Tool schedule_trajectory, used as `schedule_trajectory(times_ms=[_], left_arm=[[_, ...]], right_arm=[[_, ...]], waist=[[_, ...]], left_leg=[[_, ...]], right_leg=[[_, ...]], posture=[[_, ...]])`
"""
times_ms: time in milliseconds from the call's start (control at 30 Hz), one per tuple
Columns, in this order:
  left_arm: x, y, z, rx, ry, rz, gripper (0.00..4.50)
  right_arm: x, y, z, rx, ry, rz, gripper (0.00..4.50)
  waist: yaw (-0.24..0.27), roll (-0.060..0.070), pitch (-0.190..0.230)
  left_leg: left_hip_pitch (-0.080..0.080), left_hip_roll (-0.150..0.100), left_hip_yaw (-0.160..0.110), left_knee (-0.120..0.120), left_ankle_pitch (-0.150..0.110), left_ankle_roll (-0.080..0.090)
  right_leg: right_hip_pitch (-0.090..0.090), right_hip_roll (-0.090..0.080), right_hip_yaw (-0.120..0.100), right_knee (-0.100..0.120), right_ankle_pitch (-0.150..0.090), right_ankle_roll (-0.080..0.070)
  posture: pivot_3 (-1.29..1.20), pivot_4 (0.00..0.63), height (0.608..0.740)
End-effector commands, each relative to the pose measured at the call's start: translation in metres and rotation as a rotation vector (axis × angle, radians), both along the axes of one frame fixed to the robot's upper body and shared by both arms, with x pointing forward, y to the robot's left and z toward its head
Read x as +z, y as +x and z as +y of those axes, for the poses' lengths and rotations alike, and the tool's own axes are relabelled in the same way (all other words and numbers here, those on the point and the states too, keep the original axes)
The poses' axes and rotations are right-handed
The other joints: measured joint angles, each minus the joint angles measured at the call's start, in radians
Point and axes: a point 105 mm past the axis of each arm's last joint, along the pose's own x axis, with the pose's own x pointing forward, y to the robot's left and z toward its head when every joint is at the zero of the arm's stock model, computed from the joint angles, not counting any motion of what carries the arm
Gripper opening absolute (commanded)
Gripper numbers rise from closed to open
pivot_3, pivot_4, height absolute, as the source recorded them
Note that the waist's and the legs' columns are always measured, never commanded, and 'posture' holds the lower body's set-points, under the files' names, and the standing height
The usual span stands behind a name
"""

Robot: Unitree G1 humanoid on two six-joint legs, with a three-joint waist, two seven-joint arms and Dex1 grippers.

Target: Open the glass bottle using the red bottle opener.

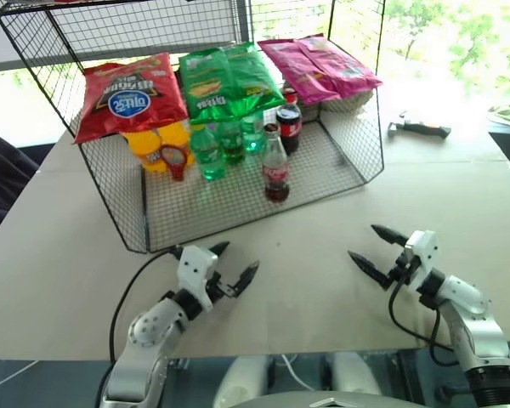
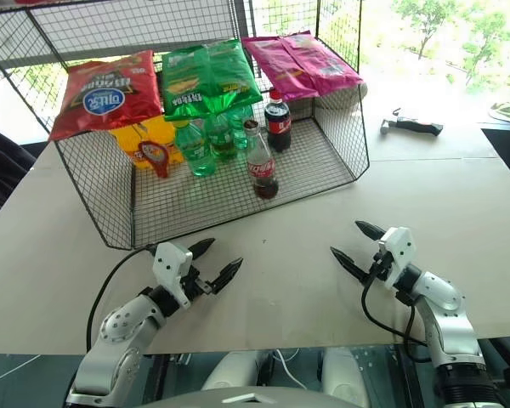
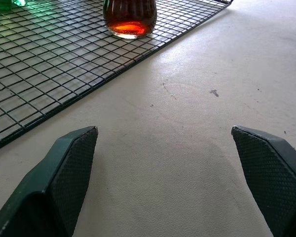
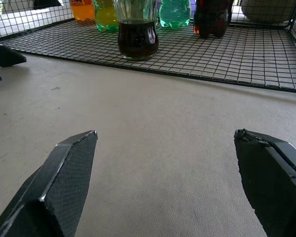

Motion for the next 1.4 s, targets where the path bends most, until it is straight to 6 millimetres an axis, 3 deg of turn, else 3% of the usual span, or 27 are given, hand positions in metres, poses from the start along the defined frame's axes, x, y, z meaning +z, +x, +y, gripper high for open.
schedule_trajectory(times_ms=[33,567,733,1033,1200,1400], left_arm=[[0.002,0.000,-0.005,-0.029,-0.005,-0.006,4.50],[0.005,0.000,-0.006,-0.026,-0.021,-0.023,4.50],[0.015,0.005,-0.002,0.006,-0.022,-0.081,4.50],[0.061,0.033,0.022,0.191,-0.046,-0.306,4.50],[0.098,0.052,0.045,0.360,-0.058,-0.460,4.50],[0.119,0.066,0.067,0.468,-0.022,-0.551,4.50]], right_arm=[[0.010,-0.001,0.006,0.015,0.010,-0.042,4.48],[0.008,-0.002,0.004,0.008,0.007,-0.038,4.48],[0.010,-0.001,0.007,0.019,0.010,-0.045,4.48],[0.044,-0.015,0.044,0.227,0.102,-0.101,4.48],[0.084,-0.027,0.070,0.372,0.196,-0.150,4.48],[0.108,-0.034,0.082,0.445,0.226,-0.201,4.48]], waist=[[0.000,0.000,0.000],[0.001,0.000,0.000],[0.000,-0.001,0.001],[0.000,-0.002,0.002],[0.001,-0.005,0.004],[0.002,-0.007,0.004]], left_leg=[[0.000,0.000,0.000,0.000,0.000,0.000],[0.000,0.000,0.000,0.000,0.000,0.000],[0.000,0.000,0.000,0.000,0.000,0.000],[-0.001,0.000,0.000,0.000,0.001,-0.003],[-0.003,0.000,-0.001,0.000,0.003,-0.004],[-0.004,-0.001,0.000,0.001,0.003,-0.004]], right_leg=[[0.000,0.000,0.000,0.000,0.000,0.000],[0.000,0.000,0.000,0.000,0.000,0.000],[0.000,0.000,0.000,0.000,0.000,0.000],[0.000,0.000,-0.001,0.000,0.000,0.000],[-0.003,0.000,-0.002,0.000,0.000,0.000],[-0.004,0.000,-0.002,0.000,0.000,0.000]], posture=[[0.00,0.150,0.740],[0.00,0.150,0.740],[0.00,0.150,0.740],[0.00,0.150,0.740],[0.00,0.150,0.740],[0.00,0.150,0.740]])
